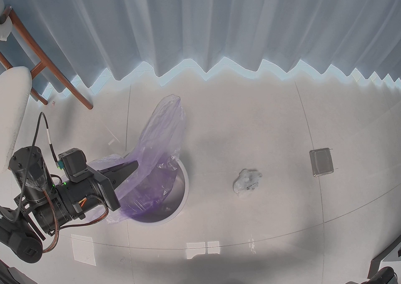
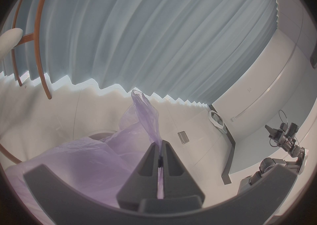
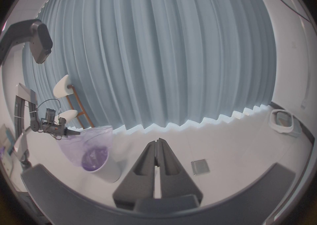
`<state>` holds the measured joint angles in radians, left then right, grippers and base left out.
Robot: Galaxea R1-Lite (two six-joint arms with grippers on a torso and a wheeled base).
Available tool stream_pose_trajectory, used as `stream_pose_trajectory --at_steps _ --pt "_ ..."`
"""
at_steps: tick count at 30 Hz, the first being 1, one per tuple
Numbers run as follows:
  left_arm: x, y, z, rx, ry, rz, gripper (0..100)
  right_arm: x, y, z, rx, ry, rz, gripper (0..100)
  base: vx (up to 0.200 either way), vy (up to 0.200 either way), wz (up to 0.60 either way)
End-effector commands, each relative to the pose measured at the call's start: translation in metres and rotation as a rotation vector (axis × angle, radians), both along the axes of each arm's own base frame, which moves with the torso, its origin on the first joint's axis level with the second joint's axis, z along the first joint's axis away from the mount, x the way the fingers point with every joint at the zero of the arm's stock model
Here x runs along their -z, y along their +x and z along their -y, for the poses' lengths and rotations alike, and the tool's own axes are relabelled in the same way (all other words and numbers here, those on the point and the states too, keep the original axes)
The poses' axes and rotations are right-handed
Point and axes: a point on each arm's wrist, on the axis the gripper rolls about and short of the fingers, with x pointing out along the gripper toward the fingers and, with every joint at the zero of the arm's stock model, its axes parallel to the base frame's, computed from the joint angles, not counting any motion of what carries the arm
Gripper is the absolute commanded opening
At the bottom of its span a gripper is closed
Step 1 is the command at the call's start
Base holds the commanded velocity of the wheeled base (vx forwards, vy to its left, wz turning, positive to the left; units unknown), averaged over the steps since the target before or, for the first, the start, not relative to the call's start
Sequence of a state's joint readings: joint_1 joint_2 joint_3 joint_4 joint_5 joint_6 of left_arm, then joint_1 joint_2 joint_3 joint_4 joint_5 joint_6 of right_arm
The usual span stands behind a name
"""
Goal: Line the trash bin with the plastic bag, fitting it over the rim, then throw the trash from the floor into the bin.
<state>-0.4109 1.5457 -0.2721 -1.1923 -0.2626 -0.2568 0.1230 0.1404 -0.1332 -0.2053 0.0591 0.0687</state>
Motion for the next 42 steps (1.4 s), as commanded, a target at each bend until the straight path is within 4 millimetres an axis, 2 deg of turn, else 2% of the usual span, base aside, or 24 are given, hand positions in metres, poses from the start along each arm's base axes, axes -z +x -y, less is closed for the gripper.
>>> stream_pose_trajectory --at_steps 1,8,9,20,29,31,32,37,38,39,42 --pt "0.000 0.000 0.000 0.000 0.001 -0.001 0 -0.008 0.018 -0.002 -0.099 -0.007 -0.137 0 0.000 0.000 0.00" --pt "0.000 0.000 0.000 0.002 0.002 0.000 0 -0.001 0.041 -0.009 -0.171 -0.051 -0.380 0 0.000 0.000 0.00" --pt "0.000 0.000 0.000 0.002 0.002 0.000 0 -0.002 0.045 -0.010 -0.178 -0.050 -0.400 100 0.000 0.000 0.00" --pt "0.001 -0.001 0.002 0.013 0.005 -0.003 0 0.012 0.078 -0.022 -0.261 0.071 -0.721 100 0.000 0.000 0.00" --pt "0.000 -0.001 0.004 0.019 0.001 0.003 0 0.026 0.106 -0.032 -0.352 0.070 -0.938 100 0.000 0.000 0.00" --pt "0.000 -0.002 0.005 0.023 0.002 0.004 0 0.030 0.114 -0.034 -0.369 0.073 -0.971 100 0.000 0.000 0.00" --pt "0.001 -0.002 0.005 0.025 0.006 -0.001 0 0.035 0.125 -0.038 -0.397 0.081 -1.006 100 0.000 0.000 0.00" --pt "0.003 -0.004 0.008 0.044 0.030 0.011 0 0.052 0.153 -0.050 -0.450 0.082 -1.054 100 0.000 0.000 0.00" --pt "0.003 -0.004 0.008 0.044 0.030 0.011 0 0.052 0.153 -0.050 -0.450 0.082 -1.054 100 0.000 0.000 0.00" --pt "0.002 -0.005 0.008 0.044 0.028 0.012 0 0.056 0.164 -0.056 -0.470 0.075 -1.041 100 0.000 0.000 0.00" --pt "0.003 -0.005 0.008 0.044 0.028 0.010 0 0.060 0.178 -0.065 -0.495 0.068 -1.006 100 0.000 0.000 0.00"
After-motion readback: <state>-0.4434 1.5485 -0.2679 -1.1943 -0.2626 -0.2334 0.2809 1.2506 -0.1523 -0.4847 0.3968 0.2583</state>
